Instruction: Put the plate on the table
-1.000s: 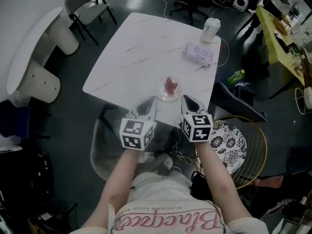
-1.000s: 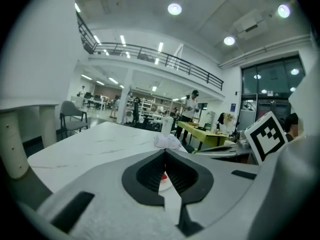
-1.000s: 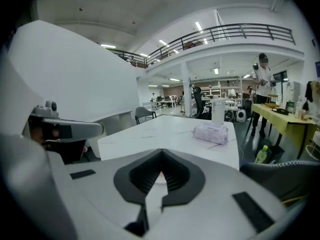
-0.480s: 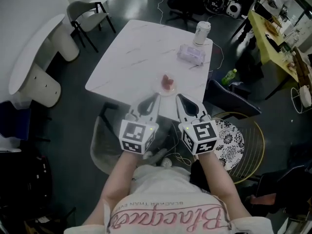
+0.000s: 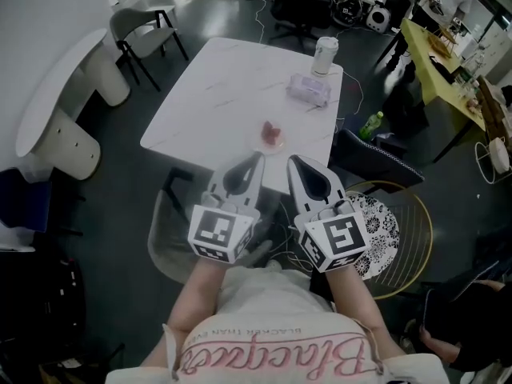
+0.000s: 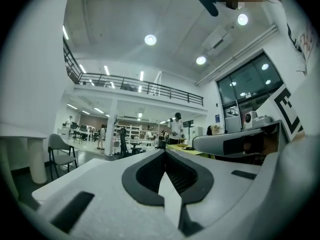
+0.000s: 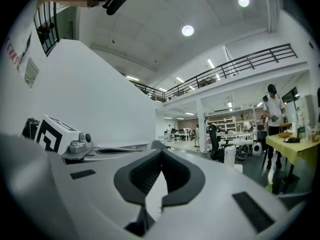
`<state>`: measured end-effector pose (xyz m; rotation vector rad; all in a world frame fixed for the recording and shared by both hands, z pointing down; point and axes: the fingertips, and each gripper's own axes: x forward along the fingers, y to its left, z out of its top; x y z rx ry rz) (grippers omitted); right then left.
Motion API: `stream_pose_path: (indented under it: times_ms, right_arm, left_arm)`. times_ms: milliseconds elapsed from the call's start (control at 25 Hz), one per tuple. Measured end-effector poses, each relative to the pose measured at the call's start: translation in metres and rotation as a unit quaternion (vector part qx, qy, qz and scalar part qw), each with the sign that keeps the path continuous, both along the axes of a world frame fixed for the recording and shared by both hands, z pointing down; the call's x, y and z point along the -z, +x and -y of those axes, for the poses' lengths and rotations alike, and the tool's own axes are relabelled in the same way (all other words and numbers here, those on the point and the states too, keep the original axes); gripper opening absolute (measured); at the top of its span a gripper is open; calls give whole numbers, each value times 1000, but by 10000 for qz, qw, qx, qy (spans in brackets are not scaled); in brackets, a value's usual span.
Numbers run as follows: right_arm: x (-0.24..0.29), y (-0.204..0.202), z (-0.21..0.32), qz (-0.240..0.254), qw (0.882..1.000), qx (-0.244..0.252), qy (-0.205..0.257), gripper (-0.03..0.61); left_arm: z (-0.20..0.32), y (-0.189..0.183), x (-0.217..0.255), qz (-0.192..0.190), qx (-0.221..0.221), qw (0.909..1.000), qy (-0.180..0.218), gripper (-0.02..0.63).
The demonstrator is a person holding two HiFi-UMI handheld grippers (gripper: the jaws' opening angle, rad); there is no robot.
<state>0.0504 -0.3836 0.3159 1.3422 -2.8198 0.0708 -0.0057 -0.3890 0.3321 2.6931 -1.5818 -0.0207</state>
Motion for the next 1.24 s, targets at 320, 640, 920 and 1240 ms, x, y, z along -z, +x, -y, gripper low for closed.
stream_pose_path:
  times_ms: [320, 640, 920, 1240]
  right_arm:
    - [-1, 7, -11, 78, 9999, -64, -7, 2]
    - [-7, 7, -15, 70, 9999, -53, -62, 2]
    - [-9, 5, -18, 82, 9999, 19, -108, 2]
    - [-9, 5, -18, 31, 10000, 21, -82, 2]
  left_arm:
    - [-10, 13, 7, 52, -168, 9998, 112, 3]
    - [-14, 16, 4, 114, -148, 9998, 96, 3]
    - [-17, 18, 6, 152, -188, 9996, 126, 3]
    - [-19, 19, 5, 161, -219, 9995, 182, 3]
